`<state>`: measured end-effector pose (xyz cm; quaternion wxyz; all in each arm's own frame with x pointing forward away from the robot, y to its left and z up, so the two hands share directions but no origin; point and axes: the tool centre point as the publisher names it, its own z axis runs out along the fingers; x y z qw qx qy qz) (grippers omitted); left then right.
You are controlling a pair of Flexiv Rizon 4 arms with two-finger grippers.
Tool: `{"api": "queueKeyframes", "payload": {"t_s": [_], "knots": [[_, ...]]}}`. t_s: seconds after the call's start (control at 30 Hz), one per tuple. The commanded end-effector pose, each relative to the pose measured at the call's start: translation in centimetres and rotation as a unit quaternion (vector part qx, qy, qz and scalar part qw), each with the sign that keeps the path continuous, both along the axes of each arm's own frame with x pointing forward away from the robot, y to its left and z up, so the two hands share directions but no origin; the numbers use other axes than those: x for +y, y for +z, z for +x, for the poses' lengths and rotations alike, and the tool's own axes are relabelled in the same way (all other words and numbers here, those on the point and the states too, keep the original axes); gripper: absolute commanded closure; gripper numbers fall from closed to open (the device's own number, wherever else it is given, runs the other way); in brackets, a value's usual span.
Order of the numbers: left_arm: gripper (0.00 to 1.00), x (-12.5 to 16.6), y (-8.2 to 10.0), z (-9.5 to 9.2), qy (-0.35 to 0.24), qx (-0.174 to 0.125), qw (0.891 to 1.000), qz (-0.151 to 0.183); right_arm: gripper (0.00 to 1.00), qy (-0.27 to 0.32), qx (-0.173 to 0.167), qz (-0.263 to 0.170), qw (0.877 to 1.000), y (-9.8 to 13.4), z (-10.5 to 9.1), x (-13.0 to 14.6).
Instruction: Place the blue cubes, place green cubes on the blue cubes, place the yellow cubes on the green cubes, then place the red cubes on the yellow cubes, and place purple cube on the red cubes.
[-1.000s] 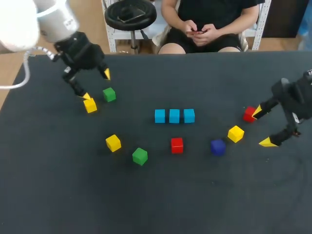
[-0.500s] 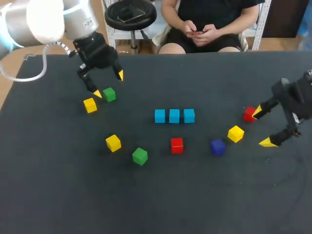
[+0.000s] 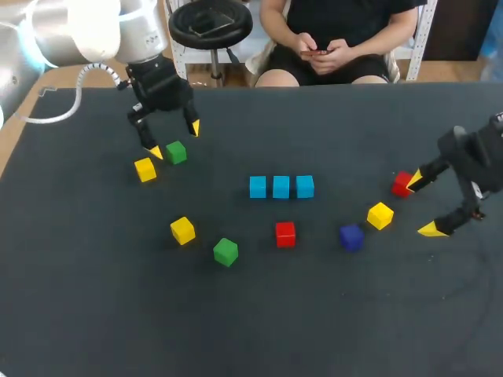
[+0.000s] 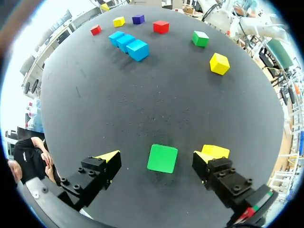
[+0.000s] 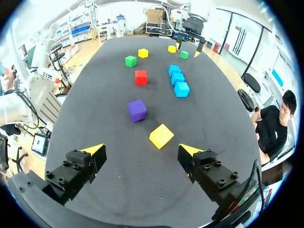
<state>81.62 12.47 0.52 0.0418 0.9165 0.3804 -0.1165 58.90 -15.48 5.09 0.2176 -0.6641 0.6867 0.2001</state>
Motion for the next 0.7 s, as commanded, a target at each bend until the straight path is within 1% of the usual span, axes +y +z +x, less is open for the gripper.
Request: {"api": "queueKeyframes", "payload": {"t_s": [0.03, 0.17, 0.23, 0.27, 0.3, 0.33, 0.47, 0.5, 0.53, 0.57, 0.63, 0.67, 0.7], "knots": [[0.00, 0.09, -0.13, 0.74, -0.022, 0.061, 0.997, 0.053, 0.00, 0.000, 0.000, 0.001, 1.000, -0.10, 0.06, 0.01], [0.00, 0.29, -0.29, 0.79, -0.025, 0.062, 0.996, 0.053, 0.00, 0.000, 0.000, 0.001, 1.000, -0.10, 0.06, 0.01], [0.06, 0.35, -0.36, 0.75, -0.029, 0.062, 0.996, 0.054, 0.00, 0.000, 0.000, 0.001, 1.000, -0.10, 0.06, 0.01], [0.25, 0.37, -0.39, 0.75, -0.030, 0.062, 0.996, 0.054, 0.00, 0.000, 0.000, 0.001, 1.000, -0.10, 0.06, 0.01], [0.46, 0.40, -0.42, 0.75, -0.030, 0.062, 0.996, 0.054, 0.00, 0.000, 0.000, 0.001, 1.000, -0.10, 0.06, 0.01], [0.51, 0.41, -0.43, 0.75, -0.029, 0.061, 0.996, 0.053, 0.00, 0.000, 0.000, 0.001, 1.000, -0.10, 0.06, 0.01], [0.49, 0.43, -0.71, 0.61, -0.031, 0.061, 0.996, 0.057, 0.00, 0.000, 0.000, 0.001, 1.000, -0.10, 0.06, 0.01], [0.54, 0.41, -0.74, 0.54, -0.032, 0.061, 0.996, 0.056, 0.00, 0.000, 0.000, 0.001, 1.000, -0.10, 0.06, 0.01], [0.56, 0.37, -0.77, 0.44, -0.032, 0.061, 0.996, 0.056, 0.00, 0.000, 0.000, 0.001, 1.000, -0.10, 0.06, 0.01], [0.56, 0.36, -0.79, 0.41, -0.033, 0.061, 0.996, 0.056, 0.00, 0.000, 0.000, 0.001, 1.000, -0.10, 0.06, 0.01], [0.65, 0.29, -0.91, 0.35, -0.034, 0.061, 0.996, 0.057, 0.00, 0.000, 0.000, 0.001, 1.000, -0.10, 0.06, 0.01], [0.67, 0.27, -0.95, 0.34, -0.034, 0.062, 0.996, 0.056, 0.00, 0.000, 0.000, 0.001, 1.000, -0.10, 0.06, 0.01], [0.76, 0.25, -0.97, 0.33, -0.034, 0.062, 0.996, 0.056, 0.00, 0.000, 0.000, 0.001, 1.000, -0.10, 0.06, 0.01]]}}
